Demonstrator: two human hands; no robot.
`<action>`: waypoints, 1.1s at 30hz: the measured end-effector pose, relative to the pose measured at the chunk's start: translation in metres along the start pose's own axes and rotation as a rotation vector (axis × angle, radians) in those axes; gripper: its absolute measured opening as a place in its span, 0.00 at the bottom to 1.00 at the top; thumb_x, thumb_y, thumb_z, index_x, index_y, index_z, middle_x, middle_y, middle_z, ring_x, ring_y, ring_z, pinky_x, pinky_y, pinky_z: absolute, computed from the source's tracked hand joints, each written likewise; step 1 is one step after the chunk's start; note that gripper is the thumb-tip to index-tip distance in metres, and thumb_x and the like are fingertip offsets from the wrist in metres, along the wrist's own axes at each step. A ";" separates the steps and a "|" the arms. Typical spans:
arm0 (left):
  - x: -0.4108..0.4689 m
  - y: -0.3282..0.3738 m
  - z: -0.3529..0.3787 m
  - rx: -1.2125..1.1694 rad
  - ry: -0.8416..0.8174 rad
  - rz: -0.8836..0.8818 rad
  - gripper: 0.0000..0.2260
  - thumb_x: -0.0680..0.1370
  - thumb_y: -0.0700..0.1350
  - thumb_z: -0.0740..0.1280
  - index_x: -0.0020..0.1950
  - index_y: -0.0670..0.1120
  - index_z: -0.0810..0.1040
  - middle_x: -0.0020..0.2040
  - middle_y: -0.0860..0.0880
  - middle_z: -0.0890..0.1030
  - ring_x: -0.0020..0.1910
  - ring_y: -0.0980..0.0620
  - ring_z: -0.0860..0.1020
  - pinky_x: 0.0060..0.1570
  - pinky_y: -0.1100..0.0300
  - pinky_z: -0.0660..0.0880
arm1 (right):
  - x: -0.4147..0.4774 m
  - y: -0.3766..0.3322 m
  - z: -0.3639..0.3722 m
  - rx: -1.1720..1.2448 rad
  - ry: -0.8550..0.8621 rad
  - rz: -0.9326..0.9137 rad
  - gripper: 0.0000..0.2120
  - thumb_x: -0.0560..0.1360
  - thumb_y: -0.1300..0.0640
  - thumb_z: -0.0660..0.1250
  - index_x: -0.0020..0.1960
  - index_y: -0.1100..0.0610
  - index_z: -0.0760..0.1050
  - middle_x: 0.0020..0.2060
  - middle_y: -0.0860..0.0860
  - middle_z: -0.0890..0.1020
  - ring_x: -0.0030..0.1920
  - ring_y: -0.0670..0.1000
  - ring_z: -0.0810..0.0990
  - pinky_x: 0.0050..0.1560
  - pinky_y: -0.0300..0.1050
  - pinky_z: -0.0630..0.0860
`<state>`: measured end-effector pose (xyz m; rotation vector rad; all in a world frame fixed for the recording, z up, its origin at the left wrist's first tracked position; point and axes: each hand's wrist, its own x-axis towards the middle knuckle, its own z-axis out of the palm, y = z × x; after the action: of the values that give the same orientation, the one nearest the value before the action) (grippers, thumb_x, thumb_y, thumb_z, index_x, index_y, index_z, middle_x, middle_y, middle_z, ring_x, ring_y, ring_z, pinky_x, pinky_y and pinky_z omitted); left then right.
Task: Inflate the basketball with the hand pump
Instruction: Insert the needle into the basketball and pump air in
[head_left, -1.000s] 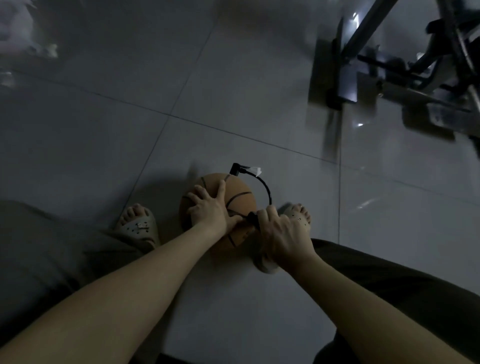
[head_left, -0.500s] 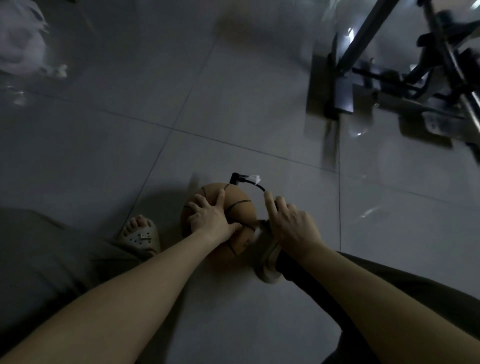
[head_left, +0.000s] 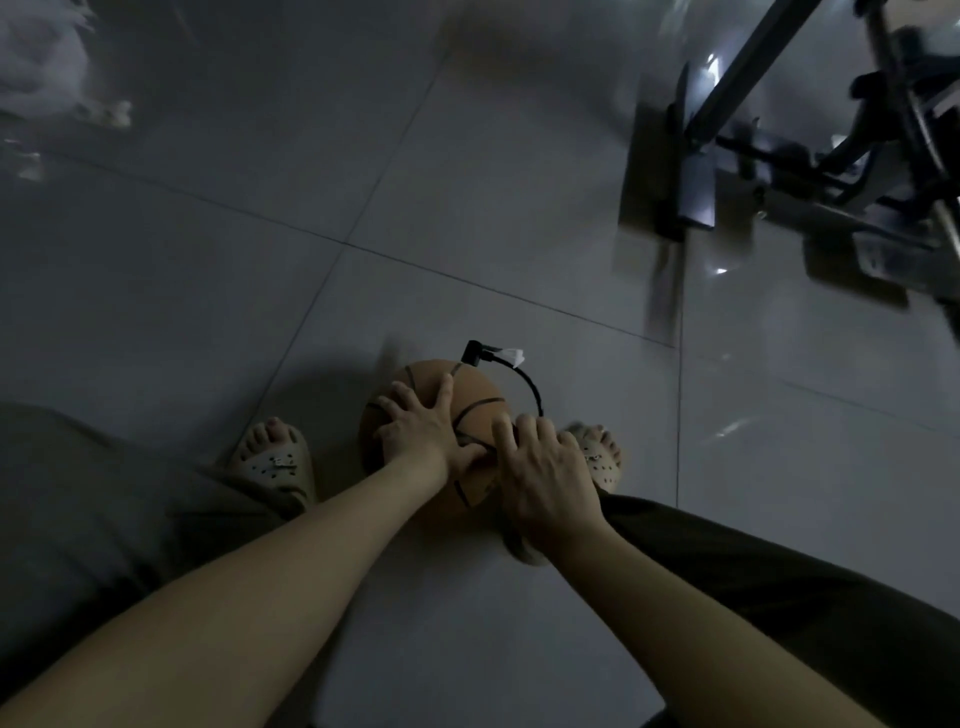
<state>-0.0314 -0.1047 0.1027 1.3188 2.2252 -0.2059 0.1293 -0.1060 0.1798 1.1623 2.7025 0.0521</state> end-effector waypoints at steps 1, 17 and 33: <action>0.000 0.001 0.000 0.009 0.001 -0.009 0.50 0.71 0.74 0.62 0.80 0.58 0.35 0.79 0.31 0.42 0.77 0.26 0.48 0.65 0.35 0.70 | 0.003 -0.002 0.009 -0.006 0.016 -0.004 0.21 0.76 0.52 0.62 0.66 0.59 0.66 0.48 0.57 0.74 0.43 0.56 0.72 0.40 0.51 0.72; -0.003 -0.006 -0.006 -0.029 -0.006 0.021 0.50 0.72 0.73 0.64 0.81 0.57 0.36 0.79 0.31 0.43 0.76 0.26 0.49 0.63 0.35 0.70 | 0.015 0.049 -0.040 0.053 0.004 0.179 0.17 0.78 0.54 0.53 0.66 0.57 0.62 0.49 0.54 0.74 0.39 0.55 0.75 0.33 0.44 0.61; -0.002 -0.003 0.000 -0.037 0.006 0.014 0.50 0.72 0.73 0.64 0.81 0.58 0.36 0.79 0.32 0.42 0.77 0.26 0.48 0.65 0.33 0.70 | 0.020 0.027 0.009 0.129 0.072 0.227 0.12 0.79 0.54 0.62 0.60 0.56 0.65 0.50 0.54 0.70 0.40 0.50 0.71 0.29 0.44 0.74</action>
<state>-0.0328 -0.1079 0.1030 1.3165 2.2138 -0.1555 0.1367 -0.0736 0.1709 1.5291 2.6558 -0.0494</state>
